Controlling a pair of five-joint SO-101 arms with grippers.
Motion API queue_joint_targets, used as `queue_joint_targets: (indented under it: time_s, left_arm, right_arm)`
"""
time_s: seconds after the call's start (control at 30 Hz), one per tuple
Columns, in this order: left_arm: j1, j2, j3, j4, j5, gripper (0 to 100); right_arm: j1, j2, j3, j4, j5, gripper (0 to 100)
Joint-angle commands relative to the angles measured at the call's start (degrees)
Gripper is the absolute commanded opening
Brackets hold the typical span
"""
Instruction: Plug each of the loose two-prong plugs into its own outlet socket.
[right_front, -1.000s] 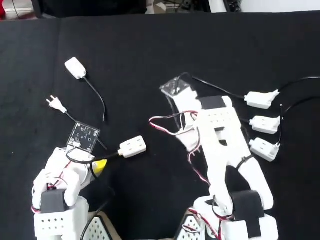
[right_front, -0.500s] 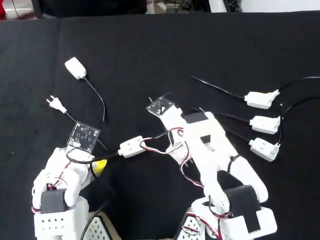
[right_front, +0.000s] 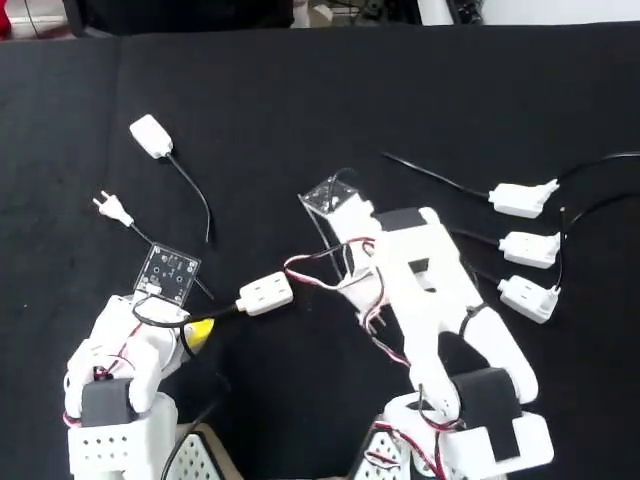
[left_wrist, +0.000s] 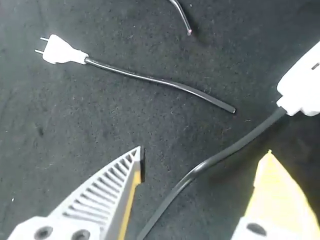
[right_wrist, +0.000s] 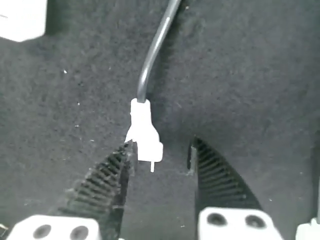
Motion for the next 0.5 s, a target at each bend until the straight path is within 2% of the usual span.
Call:
queue_joint_targets:
  time_s: [0.0,0.2,0.47]
  left_arm:
    - [-0.57,-0.35,-0.13,0.26,-0.62,35]
    - [-0.57,-0.35,-0.13,0.26,-0.62,35]
    - [-0.57,-0.26,-0.13,0.35,-0.62,35]
  right_arm:
    - [0.79,-0.22,1.45,-2.29,-0.09,16.2]
    - [0.7,-0.13,10.42,-12.13,-0.62,16.2]
    - [-3.96,-0.04,10.51,-11.08,-3.25,16.2]
